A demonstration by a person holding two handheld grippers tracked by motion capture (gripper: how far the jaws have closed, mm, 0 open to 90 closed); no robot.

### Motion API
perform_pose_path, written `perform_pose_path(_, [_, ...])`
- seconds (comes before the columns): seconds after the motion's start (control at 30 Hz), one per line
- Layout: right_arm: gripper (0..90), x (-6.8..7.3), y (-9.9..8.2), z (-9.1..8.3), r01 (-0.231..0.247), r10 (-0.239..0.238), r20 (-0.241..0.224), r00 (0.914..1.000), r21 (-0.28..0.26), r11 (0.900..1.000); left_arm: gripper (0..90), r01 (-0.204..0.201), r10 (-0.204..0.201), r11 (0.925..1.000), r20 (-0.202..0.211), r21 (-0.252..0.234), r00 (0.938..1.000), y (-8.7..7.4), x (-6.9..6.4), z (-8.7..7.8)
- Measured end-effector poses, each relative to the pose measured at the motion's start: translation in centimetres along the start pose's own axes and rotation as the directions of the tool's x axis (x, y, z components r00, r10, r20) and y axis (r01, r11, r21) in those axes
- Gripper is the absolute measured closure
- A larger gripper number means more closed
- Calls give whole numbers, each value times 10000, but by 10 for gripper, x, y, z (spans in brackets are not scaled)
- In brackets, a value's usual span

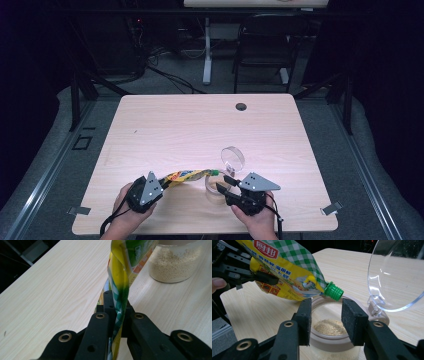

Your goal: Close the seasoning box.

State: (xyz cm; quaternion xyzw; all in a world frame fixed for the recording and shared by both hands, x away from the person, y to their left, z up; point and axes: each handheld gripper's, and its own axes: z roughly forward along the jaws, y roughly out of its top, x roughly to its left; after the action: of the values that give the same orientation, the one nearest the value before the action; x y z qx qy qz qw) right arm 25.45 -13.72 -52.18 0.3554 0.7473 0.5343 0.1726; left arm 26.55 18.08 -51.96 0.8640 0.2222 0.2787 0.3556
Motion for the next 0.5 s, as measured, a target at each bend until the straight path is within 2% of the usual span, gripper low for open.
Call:
perform_pose_path(0.27, [605, -1, 0, 0, -9, 9, 3, 10000, 10, 10000, 890, 714, -713, 9971, 75, -247, 9974, -5, 5, 0])
perform_pose_path(0.5, [605, -1, 0, 0, 4, -4, 17, 10000, 15, 10000, 889, 982, -980, 9947, 82, -308, 9952, -9, 8, -1])
